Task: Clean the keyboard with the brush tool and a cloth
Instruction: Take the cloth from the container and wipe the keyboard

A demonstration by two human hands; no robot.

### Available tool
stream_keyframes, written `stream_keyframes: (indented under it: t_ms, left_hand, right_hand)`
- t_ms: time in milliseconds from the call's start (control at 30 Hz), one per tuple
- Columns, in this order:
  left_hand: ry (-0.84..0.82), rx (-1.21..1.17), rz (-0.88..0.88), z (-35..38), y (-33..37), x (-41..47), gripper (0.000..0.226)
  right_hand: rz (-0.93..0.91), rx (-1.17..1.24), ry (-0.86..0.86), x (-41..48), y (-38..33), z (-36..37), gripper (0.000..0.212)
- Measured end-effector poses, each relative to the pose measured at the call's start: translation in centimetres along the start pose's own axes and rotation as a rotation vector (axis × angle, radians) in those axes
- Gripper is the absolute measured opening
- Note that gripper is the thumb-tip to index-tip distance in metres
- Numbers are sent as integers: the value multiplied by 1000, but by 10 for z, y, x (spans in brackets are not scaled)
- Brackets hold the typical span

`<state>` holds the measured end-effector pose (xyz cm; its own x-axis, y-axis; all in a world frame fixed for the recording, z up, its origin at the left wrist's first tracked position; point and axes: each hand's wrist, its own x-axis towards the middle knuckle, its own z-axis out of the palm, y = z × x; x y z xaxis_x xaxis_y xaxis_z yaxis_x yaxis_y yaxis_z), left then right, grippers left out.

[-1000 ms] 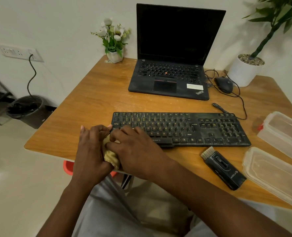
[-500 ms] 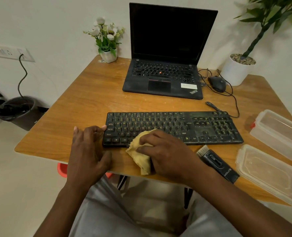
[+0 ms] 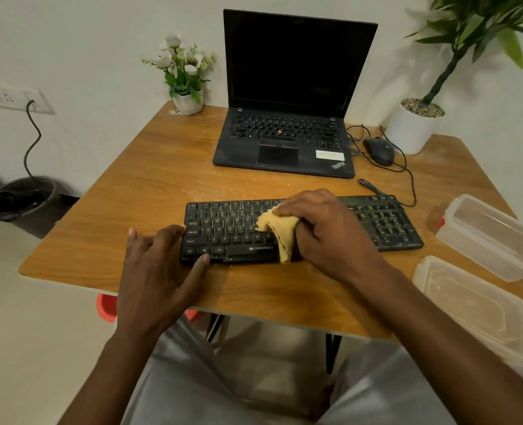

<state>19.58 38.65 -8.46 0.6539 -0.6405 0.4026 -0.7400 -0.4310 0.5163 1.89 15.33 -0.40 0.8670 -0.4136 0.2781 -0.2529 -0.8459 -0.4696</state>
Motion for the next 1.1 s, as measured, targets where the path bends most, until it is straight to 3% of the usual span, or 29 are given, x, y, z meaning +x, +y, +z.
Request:
stream_keyframes:
  t_ms: [200, 367, 600, 867, 1100]
  left_hand:
    - [-47, 129, 26, 1, -2, 5, 80]
    - [-48, 145, 15, 3, -4, 7, 83]
    - [-33, 116, 11, 5, -4, 6, 84]
    - [-7, 79, 21, 5, -3, 6, 82]
    - [-51, 63, 105, 10, 11, 10, 75]
  right_hand:
    - [-39, -174, -309, 10, -32, 38, 55]
    - [-39, -259, -416, 3, -19, 26, 57]
    - [106, -261, -341, -11, 13, -6, 52]
    - [122, -335, -269, -16, 44, -36, 48]
    - [142, -143, -87, 11, 27, -18, 47]
